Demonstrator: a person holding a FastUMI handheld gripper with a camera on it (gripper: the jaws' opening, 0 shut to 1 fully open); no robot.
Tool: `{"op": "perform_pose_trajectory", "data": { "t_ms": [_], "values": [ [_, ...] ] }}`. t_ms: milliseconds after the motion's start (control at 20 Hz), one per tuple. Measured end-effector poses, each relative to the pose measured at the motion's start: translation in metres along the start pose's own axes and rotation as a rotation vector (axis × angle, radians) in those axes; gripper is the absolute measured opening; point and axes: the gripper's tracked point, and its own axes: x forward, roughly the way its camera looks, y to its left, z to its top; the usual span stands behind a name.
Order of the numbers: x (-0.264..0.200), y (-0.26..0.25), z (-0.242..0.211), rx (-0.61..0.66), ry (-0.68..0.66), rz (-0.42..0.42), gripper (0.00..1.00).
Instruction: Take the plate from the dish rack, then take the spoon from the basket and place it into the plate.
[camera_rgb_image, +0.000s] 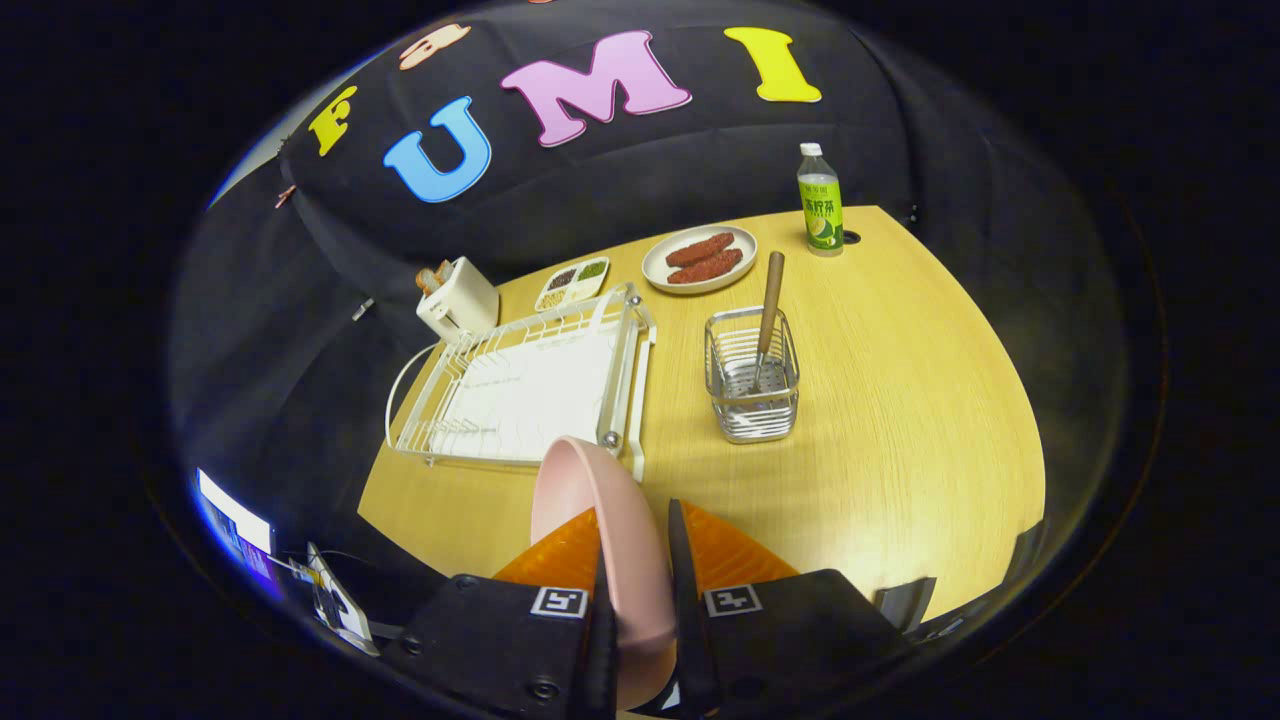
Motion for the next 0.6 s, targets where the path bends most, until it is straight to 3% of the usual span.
{"op": "perform_pose_trajectory", "data": {
  "t_ms": [150, 600],
  "values": [
    [0.017, -0.018, -0.015, -0.009, 0.055, 0.058, 0.27],
    [0.061, -0.056, -0.023, 0.046, 0.122, 0.115, 0.29]
  ]
}}
